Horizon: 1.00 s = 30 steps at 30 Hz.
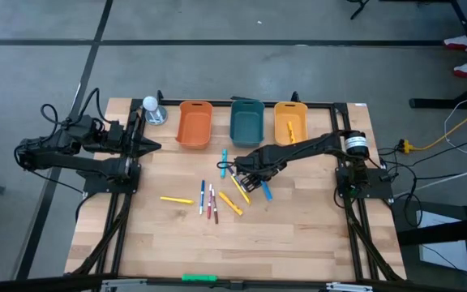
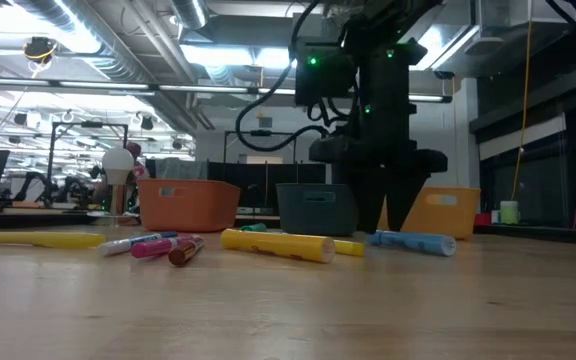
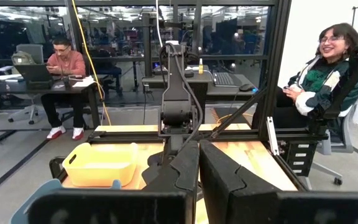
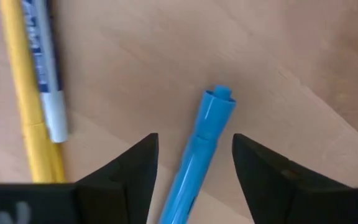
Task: Pick & Place Markers
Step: Put the blue highlighter pen into the yellow bin
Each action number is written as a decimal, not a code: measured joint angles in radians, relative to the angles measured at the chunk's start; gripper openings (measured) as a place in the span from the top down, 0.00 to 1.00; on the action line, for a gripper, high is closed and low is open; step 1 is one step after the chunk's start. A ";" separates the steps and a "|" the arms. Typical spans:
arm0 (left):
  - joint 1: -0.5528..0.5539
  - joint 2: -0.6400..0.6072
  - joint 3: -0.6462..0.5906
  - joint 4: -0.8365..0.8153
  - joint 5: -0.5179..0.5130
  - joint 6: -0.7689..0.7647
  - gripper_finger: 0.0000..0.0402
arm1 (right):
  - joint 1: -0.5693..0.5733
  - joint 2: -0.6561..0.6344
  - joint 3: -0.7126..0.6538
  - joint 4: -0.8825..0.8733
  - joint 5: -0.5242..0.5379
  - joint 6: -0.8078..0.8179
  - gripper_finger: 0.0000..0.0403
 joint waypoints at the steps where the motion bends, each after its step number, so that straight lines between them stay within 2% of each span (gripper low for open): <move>1: 0.000 0.000 0.000 0.000 0.000 0.000 0.98 | -0.003 0.000 0.000 -0.001 0.000 -0.001 0.50; 12: 0.000 0.000 0.000 0.000 0.000 0.000 0.98 | -0.017 -0.002 -0.073 0.025 -0.008 0.021 0.52; 21: 0.000 0.000 0.000 0.000 0.000 0.000 0.97 | -0.018 -0.002 -0.074 0.029 -0.011 0.022 0.53; 25: 0.000 0.000 0.000 0.000 0.000 0.000 0.97 | -0.018 -0.002 -0.074 0.036 -0.018 0.022 0.61; 30: 0.000 0.000 0.000 0.000 0.000 0.000 0.98 | -0.018 -0.002 -0.074 0.039 -0.021 0.020 0.78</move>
